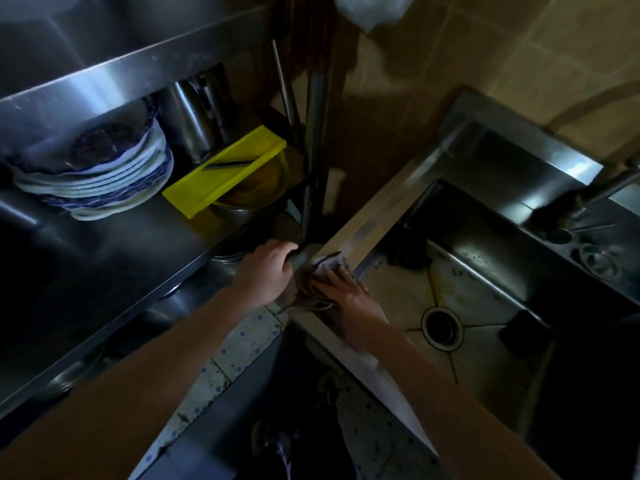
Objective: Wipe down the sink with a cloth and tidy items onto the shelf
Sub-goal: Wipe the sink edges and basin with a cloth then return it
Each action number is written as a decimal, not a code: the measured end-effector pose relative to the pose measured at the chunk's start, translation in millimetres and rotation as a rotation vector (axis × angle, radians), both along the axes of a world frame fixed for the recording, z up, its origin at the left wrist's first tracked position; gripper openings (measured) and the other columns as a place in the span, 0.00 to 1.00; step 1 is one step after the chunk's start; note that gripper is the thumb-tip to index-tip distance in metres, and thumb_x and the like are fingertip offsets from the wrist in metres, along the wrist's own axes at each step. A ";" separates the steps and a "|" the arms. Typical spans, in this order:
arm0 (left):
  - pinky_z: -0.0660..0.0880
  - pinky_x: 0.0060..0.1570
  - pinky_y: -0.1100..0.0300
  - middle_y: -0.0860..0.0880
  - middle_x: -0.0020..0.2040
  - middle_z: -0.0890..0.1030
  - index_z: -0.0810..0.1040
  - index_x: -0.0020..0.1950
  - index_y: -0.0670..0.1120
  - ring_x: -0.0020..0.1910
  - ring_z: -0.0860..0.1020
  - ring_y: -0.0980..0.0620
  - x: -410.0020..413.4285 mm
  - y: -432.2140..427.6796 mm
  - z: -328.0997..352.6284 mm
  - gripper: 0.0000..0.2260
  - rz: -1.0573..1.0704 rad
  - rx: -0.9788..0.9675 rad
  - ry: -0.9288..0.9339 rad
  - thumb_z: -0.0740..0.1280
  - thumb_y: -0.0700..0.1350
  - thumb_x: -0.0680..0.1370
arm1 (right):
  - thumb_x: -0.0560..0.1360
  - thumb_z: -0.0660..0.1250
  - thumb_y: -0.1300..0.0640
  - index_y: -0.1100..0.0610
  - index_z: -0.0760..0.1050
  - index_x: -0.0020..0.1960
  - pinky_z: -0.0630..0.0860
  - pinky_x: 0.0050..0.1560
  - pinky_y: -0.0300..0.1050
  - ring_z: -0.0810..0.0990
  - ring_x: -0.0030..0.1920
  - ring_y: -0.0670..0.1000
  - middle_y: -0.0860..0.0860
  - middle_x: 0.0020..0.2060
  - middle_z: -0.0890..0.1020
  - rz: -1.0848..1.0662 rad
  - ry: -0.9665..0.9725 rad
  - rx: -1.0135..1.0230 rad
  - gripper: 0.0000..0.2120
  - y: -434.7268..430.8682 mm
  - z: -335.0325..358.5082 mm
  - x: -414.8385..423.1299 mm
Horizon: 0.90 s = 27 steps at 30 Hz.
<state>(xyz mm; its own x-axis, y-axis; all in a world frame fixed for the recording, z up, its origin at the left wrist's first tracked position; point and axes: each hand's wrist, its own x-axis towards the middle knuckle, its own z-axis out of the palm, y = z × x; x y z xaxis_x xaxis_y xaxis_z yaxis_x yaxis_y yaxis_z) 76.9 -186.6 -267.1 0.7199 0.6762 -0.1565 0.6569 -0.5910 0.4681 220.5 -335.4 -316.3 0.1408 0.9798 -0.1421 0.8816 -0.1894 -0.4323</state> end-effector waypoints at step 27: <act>0.73 0.56 0.52 0.45 0.64 0.75 0.66 0.72 0.52 0.61 0.74 0.46 102.2 12.2 -25.4 0.19 -0.062 -0.097 -0.012 0.58 0.48 0.80 | 0.79 0.55 0.65 0.52 0.58 0.76 0.39 0.76 0.51 0.42 0.77 0.60 0.56 0.78 0.51 -0.403 0.240 0.029 0.26 91.8 -0.5 190.5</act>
